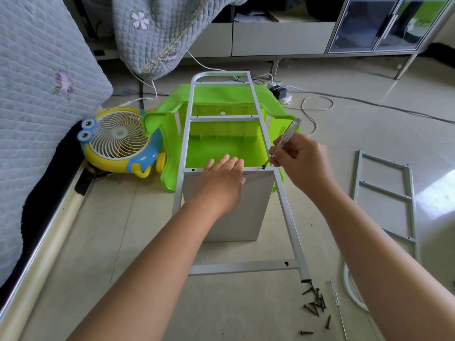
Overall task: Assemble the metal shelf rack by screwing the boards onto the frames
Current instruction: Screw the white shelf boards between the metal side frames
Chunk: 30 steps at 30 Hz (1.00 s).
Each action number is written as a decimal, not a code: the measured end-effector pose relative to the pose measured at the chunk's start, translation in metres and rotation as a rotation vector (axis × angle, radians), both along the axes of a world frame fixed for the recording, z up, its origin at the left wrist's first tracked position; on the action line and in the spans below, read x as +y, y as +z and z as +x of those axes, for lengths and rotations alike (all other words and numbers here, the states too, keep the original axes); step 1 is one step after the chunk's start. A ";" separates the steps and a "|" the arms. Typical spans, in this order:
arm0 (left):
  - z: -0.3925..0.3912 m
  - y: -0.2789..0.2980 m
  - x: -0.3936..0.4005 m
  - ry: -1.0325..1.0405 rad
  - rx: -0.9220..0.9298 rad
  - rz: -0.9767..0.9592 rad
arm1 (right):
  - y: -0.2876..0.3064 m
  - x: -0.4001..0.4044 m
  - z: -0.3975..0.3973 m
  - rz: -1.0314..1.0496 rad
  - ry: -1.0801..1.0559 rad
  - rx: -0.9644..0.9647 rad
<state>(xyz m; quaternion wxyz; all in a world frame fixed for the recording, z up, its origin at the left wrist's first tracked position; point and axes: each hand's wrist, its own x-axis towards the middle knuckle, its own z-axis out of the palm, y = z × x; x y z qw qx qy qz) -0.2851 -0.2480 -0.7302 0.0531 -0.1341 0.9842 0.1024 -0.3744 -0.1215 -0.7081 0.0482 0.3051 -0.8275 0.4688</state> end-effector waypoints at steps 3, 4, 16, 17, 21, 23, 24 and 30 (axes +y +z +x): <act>0.000 0.000 -0.001 -0.006 -0.011 -0.006 | 0.004 -0.003 0.000 0.042 -0.026 0.028; -0.001 0.000 -0.001 -0.013 -0.020 -0.009 | 0.007 -0.005 0.002 0.085 -0.026 0.068; 0.001 0.006 -0.006 -0.090 -0.077 0.008 | 0.028 -0.010 0.002 0.187 0.043 0.002; 0.001 0.006 -0.006 -0.093 -0.069 0.010 | 0.031 -0.010 0.000 0.182 0.046 -0.030; 0.003 0.004 -0.006 -0.094 -0.025 0.006 | 0.042 -0.010 -0.005 0.145 0.122 -0.050; 0.003 0.003 -0.006 -0.094 -0.004 -0.001 | 0.046 -0.007 -0.006 0.103 0.133 -0.034; 0.003 0.002 -0.007 -0.095 0.003 -0.005 | 0.047 -0.006 -0.007 0.081 0.135 -0.046; 0.005 0.003 -0.004 -0.086 -0.016 -0.015 | 0.043 0.001 -0.007 0.060 0.104 -0.025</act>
